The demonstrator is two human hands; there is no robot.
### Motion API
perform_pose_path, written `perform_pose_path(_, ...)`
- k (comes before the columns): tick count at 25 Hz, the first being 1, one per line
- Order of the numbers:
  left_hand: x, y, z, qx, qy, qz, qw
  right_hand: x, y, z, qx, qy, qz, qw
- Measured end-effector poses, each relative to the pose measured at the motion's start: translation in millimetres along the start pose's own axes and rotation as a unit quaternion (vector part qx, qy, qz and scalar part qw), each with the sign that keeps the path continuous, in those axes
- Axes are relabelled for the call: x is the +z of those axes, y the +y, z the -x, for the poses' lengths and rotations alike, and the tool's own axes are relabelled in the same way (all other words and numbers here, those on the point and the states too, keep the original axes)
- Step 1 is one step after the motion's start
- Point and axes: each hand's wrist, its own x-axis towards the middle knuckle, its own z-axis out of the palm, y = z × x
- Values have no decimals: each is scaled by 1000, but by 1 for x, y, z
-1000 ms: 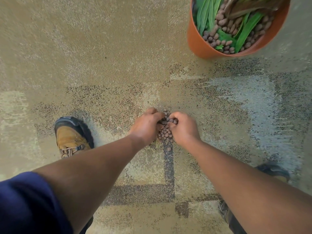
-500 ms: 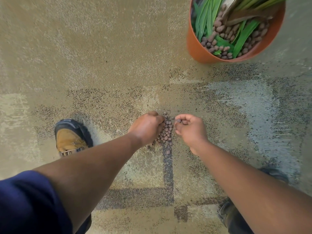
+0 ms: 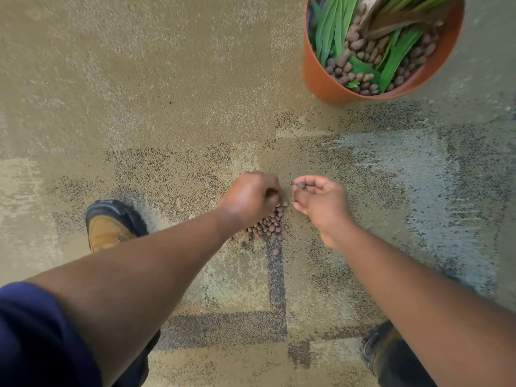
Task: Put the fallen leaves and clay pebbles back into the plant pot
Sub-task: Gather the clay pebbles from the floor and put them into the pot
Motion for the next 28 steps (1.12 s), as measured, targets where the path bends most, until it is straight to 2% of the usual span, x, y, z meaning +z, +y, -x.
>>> perform_pose_path(2,-15,31,-6,-13,76,103,992,-6,-23,11,-28,8,-52,998)
perform_pose_path(4,-38,69,-19,32,159,190,968,-16,-57,23,-99,20,-133,986)
perform_pose_path(6,-62,100,-40,92,211,236,944,-28,-94,29,-189,32,-200,961)
perform_pose_path(9,-84,128,-75,105,250,230,935,-40,-133,15,-238,74,-228,941)
perform_pose_path(13,-91,138,-100,65,271,150,949,-44,-151,-11,-211,98,-223,947)
perform_pose_path(17,-89,135,-103,76,270,109,954,-45,-148,-15,-205,102,-218,949)
perform_pose_path(21,-81,128,-98,98,270,182,940,-37,-136,-4,-303,172,-119,930)
perform_pose_path(24,-76,110,-67,102,296,153,937,-26,-110,8,-361,185,-25,914)
perform_pose_path(26,-68,84,-41,30,249,112,962,-17,-82,11,-337,157,63,926)
perform_pose_path(28,-56,50,-18,-95,168,35,981,-6,-46,9,-252,85,185,946)
